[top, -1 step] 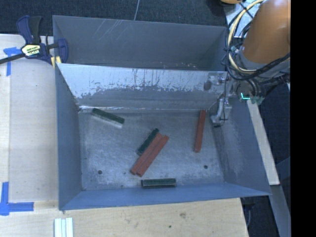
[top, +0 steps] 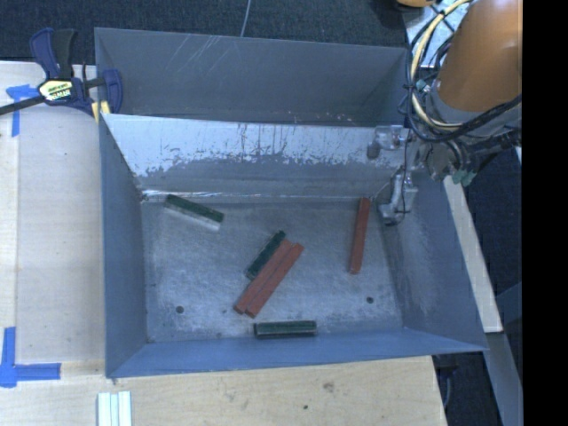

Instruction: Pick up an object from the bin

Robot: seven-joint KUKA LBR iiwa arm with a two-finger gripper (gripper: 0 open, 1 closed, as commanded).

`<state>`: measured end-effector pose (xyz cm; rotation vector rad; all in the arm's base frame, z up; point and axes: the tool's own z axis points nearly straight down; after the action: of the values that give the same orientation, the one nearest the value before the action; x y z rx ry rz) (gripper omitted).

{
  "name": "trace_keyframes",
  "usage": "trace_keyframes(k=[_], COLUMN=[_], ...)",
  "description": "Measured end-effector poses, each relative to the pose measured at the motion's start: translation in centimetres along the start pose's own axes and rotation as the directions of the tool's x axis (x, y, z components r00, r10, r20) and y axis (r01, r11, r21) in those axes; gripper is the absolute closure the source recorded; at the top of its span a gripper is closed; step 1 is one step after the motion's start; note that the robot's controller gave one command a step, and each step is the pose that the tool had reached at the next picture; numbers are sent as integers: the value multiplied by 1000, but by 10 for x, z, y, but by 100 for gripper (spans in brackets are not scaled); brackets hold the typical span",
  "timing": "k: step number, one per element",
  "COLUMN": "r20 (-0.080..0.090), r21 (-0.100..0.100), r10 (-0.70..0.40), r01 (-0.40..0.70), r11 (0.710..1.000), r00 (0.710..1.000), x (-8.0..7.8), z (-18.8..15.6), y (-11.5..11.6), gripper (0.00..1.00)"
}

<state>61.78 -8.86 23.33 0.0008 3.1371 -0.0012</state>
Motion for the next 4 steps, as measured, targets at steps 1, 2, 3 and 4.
trace_keyframes(k=[1, 2, 3, 4], r20=[1, -3, -2, 10], r21=[0, -2, -4, -13], r10=[-176, -434, -713, -805], r01=[176, 434, 713, 805], r11=[984, 901, 701, 593], r00=[984, 901, 701, 593], x=[-4, -6, -8, -9], z=[52, 79, 106, 163], y=[-4, -17, -37, -41], gripper=[0, 0, 0, 0])
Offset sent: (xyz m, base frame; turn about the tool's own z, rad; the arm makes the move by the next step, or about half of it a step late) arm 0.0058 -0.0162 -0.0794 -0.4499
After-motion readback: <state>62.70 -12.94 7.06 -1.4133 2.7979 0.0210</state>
